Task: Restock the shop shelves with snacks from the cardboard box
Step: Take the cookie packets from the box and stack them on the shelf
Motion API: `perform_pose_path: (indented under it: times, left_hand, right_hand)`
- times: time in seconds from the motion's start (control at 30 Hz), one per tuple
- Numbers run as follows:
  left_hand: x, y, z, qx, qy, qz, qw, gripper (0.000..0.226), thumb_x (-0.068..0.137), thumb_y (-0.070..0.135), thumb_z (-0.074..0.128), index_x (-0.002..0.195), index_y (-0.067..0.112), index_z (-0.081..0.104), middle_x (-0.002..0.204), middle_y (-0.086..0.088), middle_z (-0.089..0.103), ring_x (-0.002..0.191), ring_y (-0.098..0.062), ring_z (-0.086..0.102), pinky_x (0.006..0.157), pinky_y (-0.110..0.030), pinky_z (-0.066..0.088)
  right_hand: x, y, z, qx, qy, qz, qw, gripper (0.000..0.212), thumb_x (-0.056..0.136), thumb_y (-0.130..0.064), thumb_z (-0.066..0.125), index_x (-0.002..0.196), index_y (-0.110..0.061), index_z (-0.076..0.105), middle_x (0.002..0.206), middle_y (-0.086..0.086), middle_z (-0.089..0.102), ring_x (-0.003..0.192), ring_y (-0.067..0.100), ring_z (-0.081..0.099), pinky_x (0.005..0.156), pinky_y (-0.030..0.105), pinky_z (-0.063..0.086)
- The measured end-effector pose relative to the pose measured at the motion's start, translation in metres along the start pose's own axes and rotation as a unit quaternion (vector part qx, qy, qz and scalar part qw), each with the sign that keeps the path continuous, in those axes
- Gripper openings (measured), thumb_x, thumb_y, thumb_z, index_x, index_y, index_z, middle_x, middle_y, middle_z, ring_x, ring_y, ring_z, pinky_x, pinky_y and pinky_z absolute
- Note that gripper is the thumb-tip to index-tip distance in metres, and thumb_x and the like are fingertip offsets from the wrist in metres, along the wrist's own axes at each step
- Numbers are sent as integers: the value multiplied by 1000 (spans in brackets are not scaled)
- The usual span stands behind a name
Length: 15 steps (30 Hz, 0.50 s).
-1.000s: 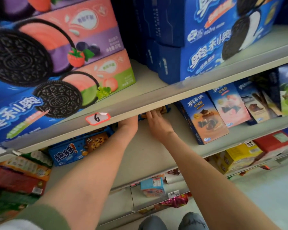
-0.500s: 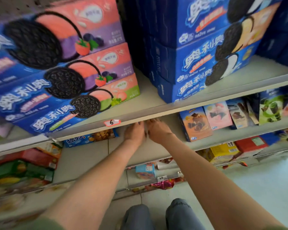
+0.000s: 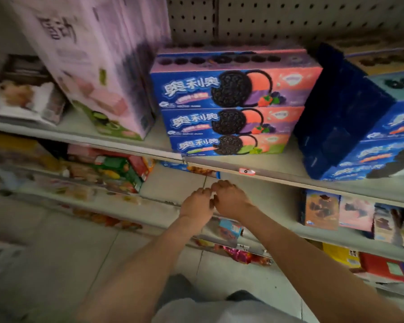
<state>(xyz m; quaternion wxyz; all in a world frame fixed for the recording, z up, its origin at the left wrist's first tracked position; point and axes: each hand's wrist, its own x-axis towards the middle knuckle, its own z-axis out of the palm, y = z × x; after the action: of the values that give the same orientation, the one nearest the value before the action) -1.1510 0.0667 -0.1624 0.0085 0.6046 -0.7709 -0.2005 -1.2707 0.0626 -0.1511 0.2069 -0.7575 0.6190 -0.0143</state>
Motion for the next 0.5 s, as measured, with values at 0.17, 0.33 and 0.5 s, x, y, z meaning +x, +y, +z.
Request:
perform_pose_path:
  times: [0.17,0.33,0.5]
  left_hand:
    - [-32,-84,-27,-41,-21,-22,999,33,93,20,47,122,6,53,119,-14,57,109,-31,56,86,-38,46]
    - [-76,-187,-60,-70,26,-74,994,27,94,14,45,114,1,58,113,-17,60,105,-31,57,84,-36,43]
    - [-127,-301,-89,-105,51,-171,978,36,90,24,42,112,3,60,110,-18,60,99,-36,59,82,-42,48]
  right_hand:
    - [22,-83,26,11,-8,-116,993,36,84,-7,52,120,-8,51,121,12,50,116,27,45,94,34,42]
    - [54,-184,52,14,-36,-230,972,46,79,7,45,124,-2,50,119,17,51,112,31,46,92,38,41]
    - [99,-312,84,0,-83,-322,943,38,83,4,49,120,-3,51,117,14,49,111,29,46,88,31,35]
